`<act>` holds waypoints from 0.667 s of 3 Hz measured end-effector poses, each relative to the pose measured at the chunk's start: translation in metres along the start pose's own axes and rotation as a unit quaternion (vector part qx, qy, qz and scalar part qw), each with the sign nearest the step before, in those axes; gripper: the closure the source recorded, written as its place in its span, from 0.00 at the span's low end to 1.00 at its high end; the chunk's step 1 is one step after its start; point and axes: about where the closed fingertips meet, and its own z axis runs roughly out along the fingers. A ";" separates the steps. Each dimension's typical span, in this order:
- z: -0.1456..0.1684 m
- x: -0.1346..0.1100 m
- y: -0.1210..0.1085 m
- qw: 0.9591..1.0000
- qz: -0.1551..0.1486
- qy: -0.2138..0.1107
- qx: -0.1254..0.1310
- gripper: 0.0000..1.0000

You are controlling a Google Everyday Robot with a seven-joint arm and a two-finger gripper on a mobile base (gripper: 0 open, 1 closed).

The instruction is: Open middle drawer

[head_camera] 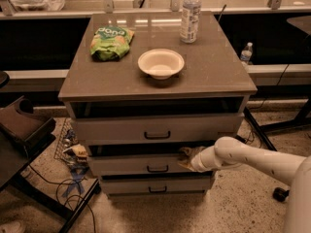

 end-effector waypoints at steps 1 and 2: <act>0.000 0.000 0.000 1.000 0.000 0.000 0.000 0.63; 0.000 0.000 0.000 1.000 0.000 0.000 0.000 0.40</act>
Offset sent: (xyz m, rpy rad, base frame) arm 0.0000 0.0001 0.0006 0.0000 0.0001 0.0001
